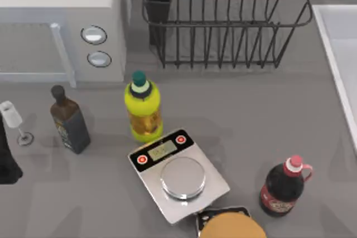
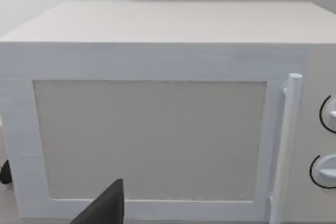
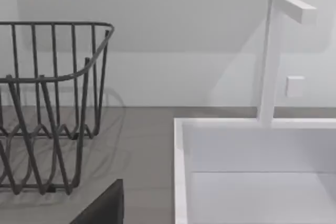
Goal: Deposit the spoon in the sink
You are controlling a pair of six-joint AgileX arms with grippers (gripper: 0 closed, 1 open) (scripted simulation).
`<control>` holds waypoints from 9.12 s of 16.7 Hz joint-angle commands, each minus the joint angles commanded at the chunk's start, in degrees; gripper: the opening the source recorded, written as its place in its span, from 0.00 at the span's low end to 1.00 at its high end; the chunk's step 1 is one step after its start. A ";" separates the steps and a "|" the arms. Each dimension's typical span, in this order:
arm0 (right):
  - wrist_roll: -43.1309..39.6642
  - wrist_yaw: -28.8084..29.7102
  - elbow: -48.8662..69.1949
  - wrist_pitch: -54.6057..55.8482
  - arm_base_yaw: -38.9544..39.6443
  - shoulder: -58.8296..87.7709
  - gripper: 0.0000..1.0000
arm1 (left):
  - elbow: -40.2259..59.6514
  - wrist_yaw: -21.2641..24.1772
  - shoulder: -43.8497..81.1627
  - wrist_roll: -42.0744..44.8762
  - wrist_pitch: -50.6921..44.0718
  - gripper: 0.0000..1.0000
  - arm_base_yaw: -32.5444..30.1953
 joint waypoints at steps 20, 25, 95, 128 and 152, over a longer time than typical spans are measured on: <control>-21.43 -0.12 41.76 -53.51 -22.60 67.23 1.00 | 0.00 0.00 0.00 0.00 0.00 1.00 0.00; -24.39 -0.10 47.91 -60.91 -25.89 76.45 1.00 | 0.00 0.00 0.00 0.00 0.00 1.00 0.00; -21.90 -0.59 68.91 -70.94 -23.69 90.31 0.00 | 0.00 0.00 0.00 0.00 0.00 1.00 0.00; -5.94 0.53 149.01 -86.06 -8.67 151.76 0.00 | 0.00 0.00 0.00 0.00 0.00 1.00 0.00; -5.98 0.60 139.45 -78.99 -8.56 148.75 1.00 | 0.00 0.00 0.00 0.00 0.00 1.00 0.00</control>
